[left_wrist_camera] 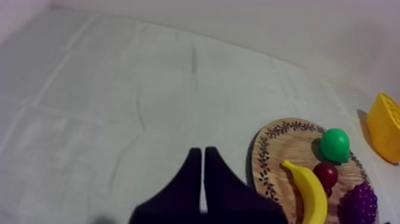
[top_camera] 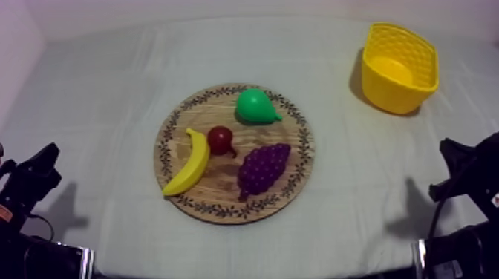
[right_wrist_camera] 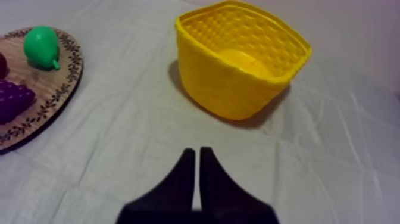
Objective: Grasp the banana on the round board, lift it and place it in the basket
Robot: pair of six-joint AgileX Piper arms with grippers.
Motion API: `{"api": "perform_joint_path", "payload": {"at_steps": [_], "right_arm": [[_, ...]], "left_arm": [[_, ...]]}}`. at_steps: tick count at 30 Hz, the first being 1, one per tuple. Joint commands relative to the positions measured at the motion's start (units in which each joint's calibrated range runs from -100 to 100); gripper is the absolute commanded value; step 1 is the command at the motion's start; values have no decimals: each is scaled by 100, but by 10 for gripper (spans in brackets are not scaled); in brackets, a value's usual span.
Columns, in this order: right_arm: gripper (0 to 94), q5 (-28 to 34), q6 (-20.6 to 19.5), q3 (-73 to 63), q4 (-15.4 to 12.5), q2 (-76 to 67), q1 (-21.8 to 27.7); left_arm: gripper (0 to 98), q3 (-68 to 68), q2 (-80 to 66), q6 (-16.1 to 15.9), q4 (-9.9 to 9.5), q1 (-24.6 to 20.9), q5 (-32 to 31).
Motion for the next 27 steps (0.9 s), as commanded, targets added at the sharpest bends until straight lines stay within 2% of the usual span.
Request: {"api": "perform_joint_path", "payload": {"at_steps": [1, 7, 11, 15, 27], "right_arm": [[18, -28, -35, -175, -80, 199, -32], [11, 573, 124, -1638, -574, 1390, -79], [7, 1257, -13, -2997, -738, 2328, -253], [25, 1577, -361, -4105, -749, 3140, -542], [4, 2357, -1334, -6602, -587, 5249, -1490]], "left_arm": [[1, -3, 0, 0, -1, 1, 0], [1, -3, 0, -1, -1, 1, 0], [1, -3, 0, -1, -1, 1, 0], [1, -3, 0, 1, -1, 1, 0], [1, -3, 0, 1, -1, 1, 0]]}}
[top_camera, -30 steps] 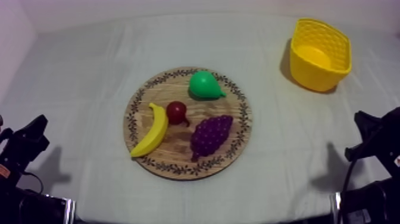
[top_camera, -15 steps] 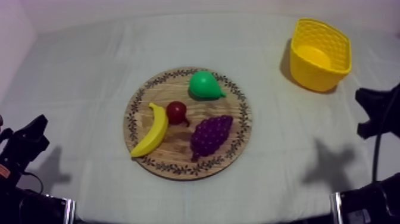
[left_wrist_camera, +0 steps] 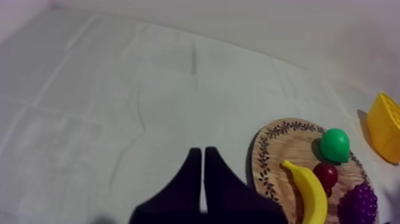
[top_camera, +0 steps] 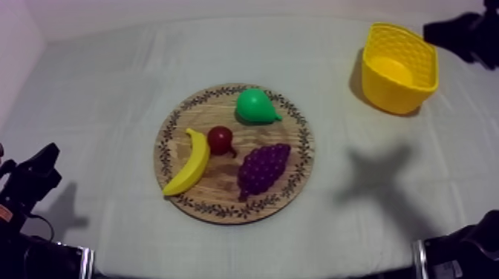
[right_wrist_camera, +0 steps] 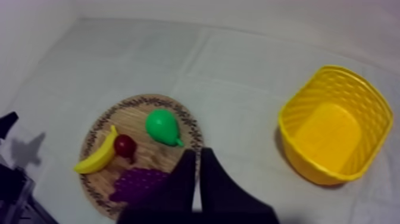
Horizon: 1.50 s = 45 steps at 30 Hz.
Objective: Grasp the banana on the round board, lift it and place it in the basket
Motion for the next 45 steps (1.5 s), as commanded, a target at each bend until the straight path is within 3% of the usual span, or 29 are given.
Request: {"api": "perform_joint_path", "payload": {"at_steps": [1, 6, 18, 33, 35, 40, 45], "right_arm": [[4, -37, -322, -692, 109, 609, -293], [3, -40, -880, -1163, 380, 1295, -868], [7, 269, -1691, -2133, 559, 3309, -1535], [14, 187, -2204, -2670, 635, 5101, -2255], [96, 229, -2174, -2783, 582, 5307, -2287], [487, 340, -2181, -3010, 558, 5673, -2390], [636, 214, -2145, -3058, 410, 5818, -2356]], "left_arm": [[1, -3, 0, 1, -1, 1, 0], [1, -3, 0, 1, -1, 1, 0], [1, -3, 0, -1, -1, 1, 0], [1, -3, 0, 1, -1, 1, 0], [1, -3, 0, 1, -1, 1, 0], [1, -3, 0, 1, -1, 1, 0], [1, -3, 0, -1, -1, 1, 0]]}}
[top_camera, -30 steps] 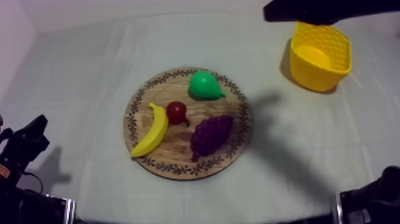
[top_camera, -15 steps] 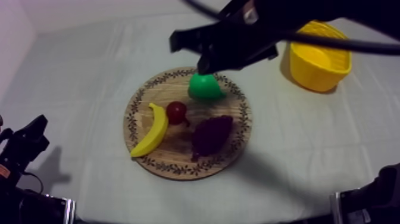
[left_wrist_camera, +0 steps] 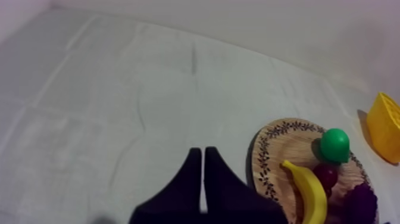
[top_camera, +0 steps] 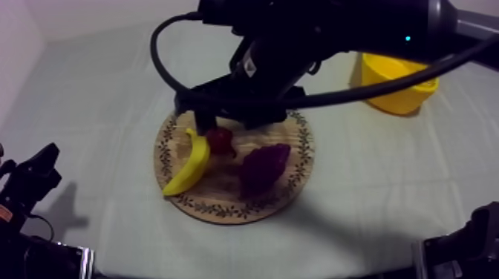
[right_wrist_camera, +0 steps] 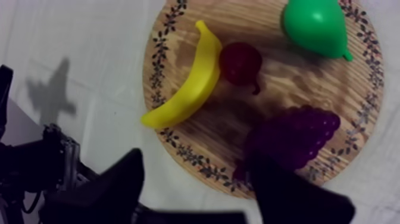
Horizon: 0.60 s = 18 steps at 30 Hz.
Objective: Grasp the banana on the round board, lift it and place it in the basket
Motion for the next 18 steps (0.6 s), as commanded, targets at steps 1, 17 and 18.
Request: {"api": "perform_joint_path", "payload": {"at_steps": [1, 17, 18], "right_arm": [[653, 23, -12, -85, -52, 79, 9], [744, 457, 159, -1148, -466, 1490, 176], [745, 495, 181, -1229, -491, 1608, 181]], "left_arm": [[1, -3, 0, 0, -1, 1, 0], [1, -3, 0, 0, -1, 1, 0], [1, -3, 0, 0, -1, 1, 0]]}}
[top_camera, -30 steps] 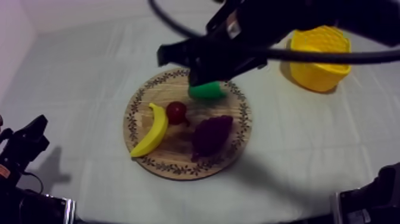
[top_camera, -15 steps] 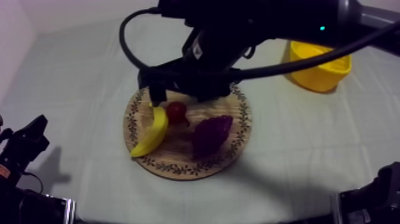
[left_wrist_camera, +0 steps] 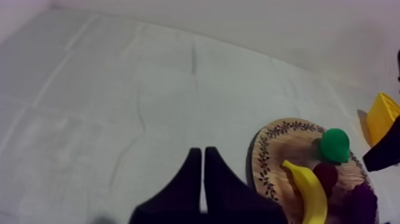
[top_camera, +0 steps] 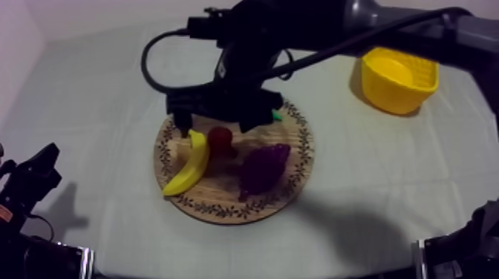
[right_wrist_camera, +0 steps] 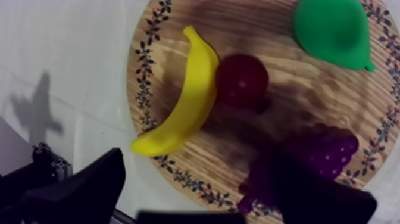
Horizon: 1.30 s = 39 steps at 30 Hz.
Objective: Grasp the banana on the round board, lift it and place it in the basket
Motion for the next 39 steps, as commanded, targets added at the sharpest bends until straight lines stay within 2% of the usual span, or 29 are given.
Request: {"api": "perform_joint_path", "payload": {"at_steps": [1, 11, 25, 34, 39], "right_arm": [[747, 82, 45, -190, -57, 307, 3], [743, 252, 86, -893, -198, 1185, -53], [723, 859, 165, -1981, -423, 2164, 60], [638, 1135, 284, -2124, -507, 2380, 32], [549, 1255, 365, -2178, -557, 2478, 35]], "left_arm": [[1, -3, 0, 0, -1, 1, 0], [1, -3, 0, 1, -1, 1, 0], [1, -3, 0, 1, -1, 1, 0], [1, -3, 0, 1, -1, 1, 0], [1, -3, 0, 1, -1, 1, 0]]}}
